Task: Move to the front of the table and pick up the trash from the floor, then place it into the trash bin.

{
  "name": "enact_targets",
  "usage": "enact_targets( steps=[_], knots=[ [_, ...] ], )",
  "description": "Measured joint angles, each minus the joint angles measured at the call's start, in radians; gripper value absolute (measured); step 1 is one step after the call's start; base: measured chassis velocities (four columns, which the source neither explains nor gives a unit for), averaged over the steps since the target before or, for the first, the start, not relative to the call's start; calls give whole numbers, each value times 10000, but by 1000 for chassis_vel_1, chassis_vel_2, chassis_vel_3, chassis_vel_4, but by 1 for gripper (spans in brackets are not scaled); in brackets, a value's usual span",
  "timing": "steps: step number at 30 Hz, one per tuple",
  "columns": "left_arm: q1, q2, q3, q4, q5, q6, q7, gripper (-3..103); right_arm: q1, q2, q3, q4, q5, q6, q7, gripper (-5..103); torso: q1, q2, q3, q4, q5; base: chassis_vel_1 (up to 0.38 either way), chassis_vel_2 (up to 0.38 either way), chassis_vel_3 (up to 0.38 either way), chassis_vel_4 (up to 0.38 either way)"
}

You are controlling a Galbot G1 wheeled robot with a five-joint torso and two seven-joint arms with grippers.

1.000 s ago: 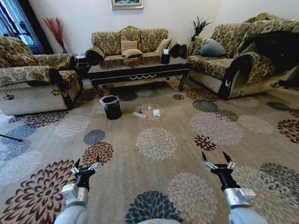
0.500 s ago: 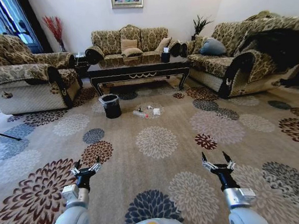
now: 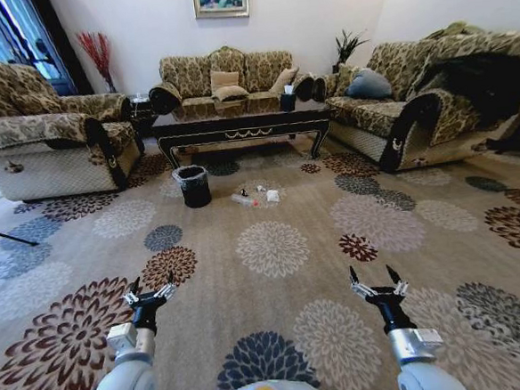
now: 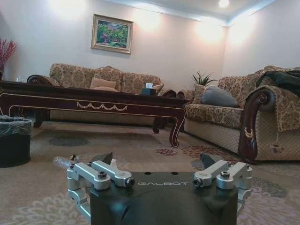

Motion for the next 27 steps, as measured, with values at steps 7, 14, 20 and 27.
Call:
enact_targets(
  steps=[7,14,20,27],
  knots=[
    [-74,15,74,10,69,-2,3,100,7,-19,1,-22,-8,24,-40,100,4,0,18,0,-1,-103,128,118,-126],
    [-57,-18,92,21,147,-2,12,100,-1,-60,3,-22,-202,77,-157,100,8,0,32,0,-1,-226,231,243,-242],
    [-56,-17,82,32,109,-4,16,100,-9,-71,-4,-21,-231,87,-160,100,12,-1,44,0,0,-327,299,344,-305],
    [-77,-15,107,69,112,-3,13,100,-23,-72,3,-26,-240,98,-160,100,14,-1,47,0,-1,-338,322,353,-327]
  ],
)
